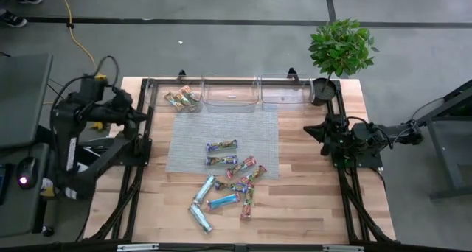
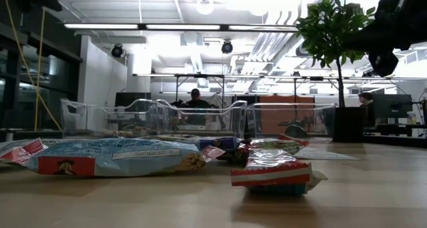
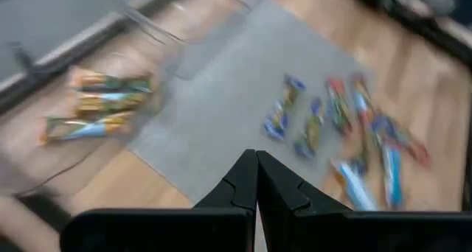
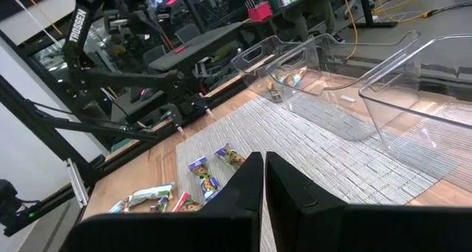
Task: Pick and place Granola Bars by type
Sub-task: Put the yellow granola bar into the left transparent bin
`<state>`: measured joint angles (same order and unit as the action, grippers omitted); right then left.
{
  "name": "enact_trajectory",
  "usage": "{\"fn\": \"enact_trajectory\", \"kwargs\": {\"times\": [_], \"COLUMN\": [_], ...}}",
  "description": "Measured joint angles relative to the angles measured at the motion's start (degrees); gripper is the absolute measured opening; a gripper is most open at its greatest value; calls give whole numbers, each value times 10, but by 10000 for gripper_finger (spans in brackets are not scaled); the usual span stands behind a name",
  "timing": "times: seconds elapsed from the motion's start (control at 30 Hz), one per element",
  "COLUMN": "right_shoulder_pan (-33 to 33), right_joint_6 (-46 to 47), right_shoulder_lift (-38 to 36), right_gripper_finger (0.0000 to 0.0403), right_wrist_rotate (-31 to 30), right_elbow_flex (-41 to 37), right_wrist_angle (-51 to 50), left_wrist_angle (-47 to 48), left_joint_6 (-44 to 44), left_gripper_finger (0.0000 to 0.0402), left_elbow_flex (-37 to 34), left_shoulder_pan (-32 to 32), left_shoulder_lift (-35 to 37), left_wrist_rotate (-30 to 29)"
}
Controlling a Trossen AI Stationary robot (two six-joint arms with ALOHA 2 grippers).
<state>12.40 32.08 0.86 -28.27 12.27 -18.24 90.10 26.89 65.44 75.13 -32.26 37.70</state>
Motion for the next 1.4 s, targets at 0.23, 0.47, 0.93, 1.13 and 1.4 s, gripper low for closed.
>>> {"fn": "enact_trajectory", "kwargs": {"times": [0.23,0.47,0.93,1.13,1.4], "right_shoulder_pan": [0,0,0,0,0], "right_joint_6": [8,11,40,40,39], "right_shoulder_lift": [0,0,0,0,3], "right_gripper_finger": [0,0,0,0,0], "right_wrist_rotate": [-18,-46,-64,-57,-21], "right_elbow_flex": [0,0,0,0,0], "right_wrist_angle": [-1,-2,-27,-25,-22], "left_wrist_angle": [-2,-121,-324,-399,-414], "left_joint_6": [55,87,-142,-478,-908], "left_gripper_finger": [1,1,1,1,1], "left_elbow_flex": [-68,-148,-161,-161,-161], "left_shoulder_pan": [-124,-252,-633,-763,-877], "left_shoulder_lift": [-114,-197,-344,-363,-397], "left_wrist_rotate": [35,46,-196,-367,-396]}}
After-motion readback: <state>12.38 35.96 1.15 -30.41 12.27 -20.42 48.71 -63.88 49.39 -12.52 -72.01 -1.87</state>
